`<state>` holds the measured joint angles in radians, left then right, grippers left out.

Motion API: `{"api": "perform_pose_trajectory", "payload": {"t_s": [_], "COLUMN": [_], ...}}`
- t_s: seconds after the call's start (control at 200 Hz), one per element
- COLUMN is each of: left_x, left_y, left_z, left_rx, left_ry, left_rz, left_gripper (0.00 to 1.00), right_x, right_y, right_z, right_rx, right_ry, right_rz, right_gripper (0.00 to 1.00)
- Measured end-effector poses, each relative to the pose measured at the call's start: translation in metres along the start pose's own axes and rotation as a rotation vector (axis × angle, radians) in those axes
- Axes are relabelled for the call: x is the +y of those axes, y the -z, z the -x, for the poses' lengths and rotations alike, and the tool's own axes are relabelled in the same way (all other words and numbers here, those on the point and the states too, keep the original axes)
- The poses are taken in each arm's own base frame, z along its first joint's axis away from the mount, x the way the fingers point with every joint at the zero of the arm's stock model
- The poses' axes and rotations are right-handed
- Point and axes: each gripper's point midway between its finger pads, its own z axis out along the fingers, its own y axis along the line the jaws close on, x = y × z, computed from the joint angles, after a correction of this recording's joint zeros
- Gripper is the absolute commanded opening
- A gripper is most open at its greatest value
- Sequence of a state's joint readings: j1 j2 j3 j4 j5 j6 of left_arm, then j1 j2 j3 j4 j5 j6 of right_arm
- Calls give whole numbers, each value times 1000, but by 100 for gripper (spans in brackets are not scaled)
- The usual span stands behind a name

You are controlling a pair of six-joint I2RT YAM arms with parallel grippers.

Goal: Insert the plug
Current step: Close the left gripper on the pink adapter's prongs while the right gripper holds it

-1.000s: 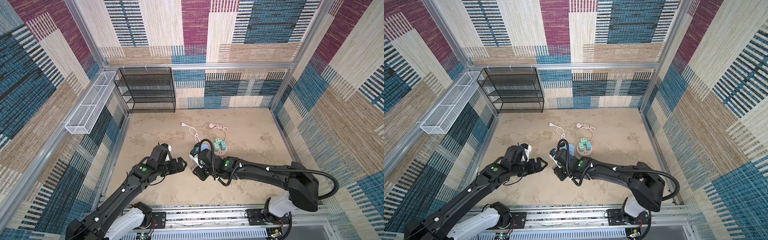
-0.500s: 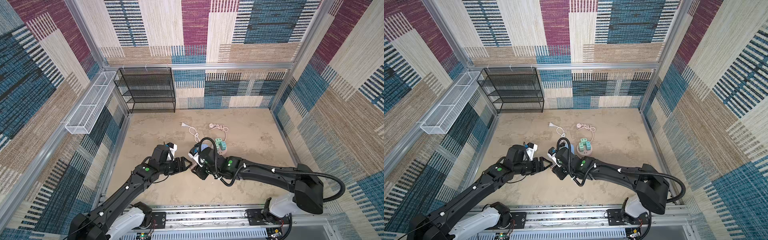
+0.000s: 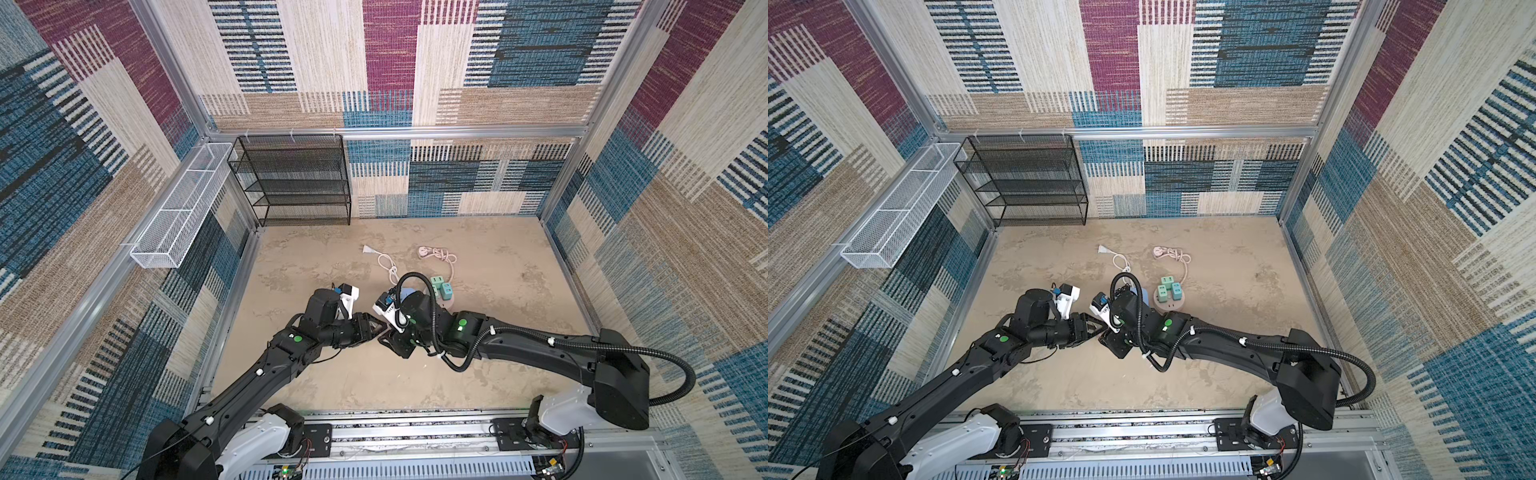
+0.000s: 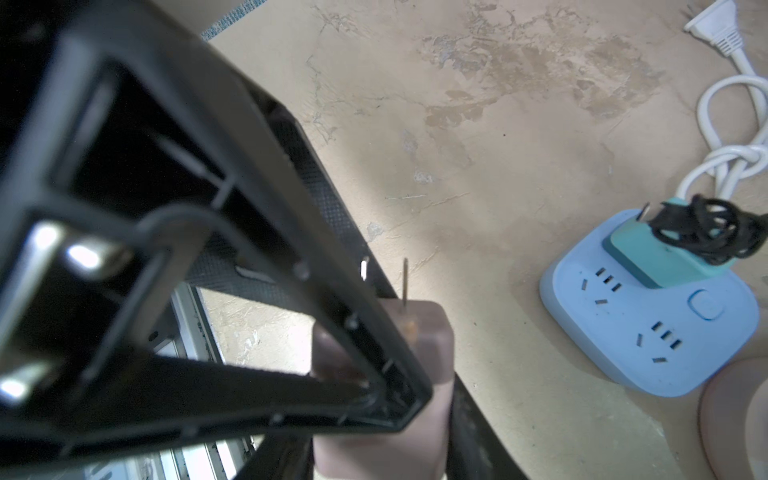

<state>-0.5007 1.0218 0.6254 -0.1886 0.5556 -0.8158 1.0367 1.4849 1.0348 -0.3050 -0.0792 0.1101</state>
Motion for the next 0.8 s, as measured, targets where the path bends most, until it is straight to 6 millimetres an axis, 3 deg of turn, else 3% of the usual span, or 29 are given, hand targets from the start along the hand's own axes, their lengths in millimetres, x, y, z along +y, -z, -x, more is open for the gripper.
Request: {"api": "perform_pose_trajectory", "payload": {"t_s": [0.175,0.29,0.396,0.456,0.536,0.581,0.651,0.801], "left_x": [0,0,1,2,3,4,6,10], "left_y": [0,0,-1,-1,-3,-3,-3,3], "left_z": [0,-1,0,0,-1,0,-1,13], "left_rx": [1,1,-3,-6,-10,-16,-22,-88], "left_ry": [3,-4,-8,-8,-4,13,35,115], "left_rz": [0,-1,-4,-7,-11,-16,-19,-39], "left_gripper": [31,0,0,0,0,0,0,0], "right_x": [0,-1,-2,-2,-2,-4,-5,-20], "right_y": [-1,-1,-2,-3,-3,-3,1,27], "right_z": [0,0,-1,0,-1,0,8,21], "right_rx": [3,8,11,13,21,18,-24,-160], "right_ry": [6,4,3,3,0,-4,-6,-49], "right_rz": [-1,-4,-4,-5,-8,-11,-9,-23], "right_gripper": [0,0,1,20,62,74,82,86]}}
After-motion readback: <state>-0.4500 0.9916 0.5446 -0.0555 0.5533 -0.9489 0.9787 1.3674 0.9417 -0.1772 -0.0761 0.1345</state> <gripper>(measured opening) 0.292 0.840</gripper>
